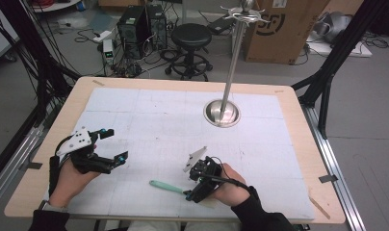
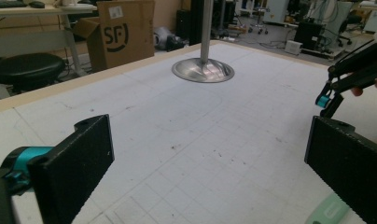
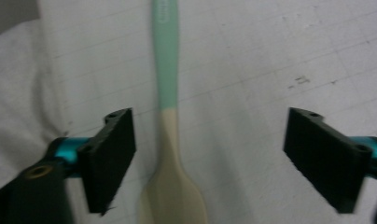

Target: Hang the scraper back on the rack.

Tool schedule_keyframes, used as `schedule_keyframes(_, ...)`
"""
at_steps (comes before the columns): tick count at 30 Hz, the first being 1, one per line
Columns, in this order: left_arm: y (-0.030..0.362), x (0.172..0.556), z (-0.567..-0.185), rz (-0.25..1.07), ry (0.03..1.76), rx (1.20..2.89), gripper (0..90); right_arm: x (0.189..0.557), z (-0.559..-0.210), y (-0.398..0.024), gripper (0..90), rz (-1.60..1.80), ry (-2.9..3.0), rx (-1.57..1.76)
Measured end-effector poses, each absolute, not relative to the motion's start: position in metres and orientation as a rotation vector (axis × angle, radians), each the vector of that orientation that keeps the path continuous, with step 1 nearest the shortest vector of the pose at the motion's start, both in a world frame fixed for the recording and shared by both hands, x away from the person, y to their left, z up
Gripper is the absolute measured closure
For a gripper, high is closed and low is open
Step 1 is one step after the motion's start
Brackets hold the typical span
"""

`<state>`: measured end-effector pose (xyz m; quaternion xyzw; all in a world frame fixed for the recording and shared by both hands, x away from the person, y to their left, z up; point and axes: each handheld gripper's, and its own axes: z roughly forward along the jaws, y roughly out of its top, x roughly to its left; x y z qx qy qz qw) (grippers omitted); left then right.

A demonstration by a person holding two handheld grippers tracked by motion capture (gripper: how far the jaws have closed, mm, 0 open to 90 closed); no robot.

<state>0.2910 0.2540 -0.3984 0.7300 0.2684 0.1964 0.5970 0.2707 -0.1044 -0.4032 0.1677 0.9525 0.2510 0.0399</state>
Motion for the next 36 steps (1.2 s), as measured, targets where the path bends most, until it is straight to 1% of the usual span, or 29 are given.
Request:
schedule_keyframes(6,0.258,0.288,-0.401,0.457,0.638,1.693,1.8,0.271,-0.413,-0.091,46.6,0.682,2.986,0.456)
schedule_keyframes(10,0.26,0.287,-0.402,0.458,0.644,1.692,1.8,0.271,-0.414,-0.087,56.7,0.659,3.023,0.43)
schedule_keyframes(17,0.264,0.286,-0.401,0.463,0.651,1.684,1.8,0.268,-0.414,-0.084,61.9,0.604,3.025,0.432)
schedule_keyframes(26,0.264,0.286,-0.402,0.465,0.651,1.687,1.8,0.257,-0.412,-0.077,78.9,0.481,3.013,0.375)
schedule_keyframes(30,0.262,0.286,-0.403,0.462,0.651,1.692,1.8,0.253,-0.412,-0.078,80.6,0.491,2.987,0.42)
schedule_keyframes(36,0.263,0.288,-0.403,0.463,0.658,1.686,1.8,0.261,-0.413,-0.092,80.9,0.615,3.003,0.46)
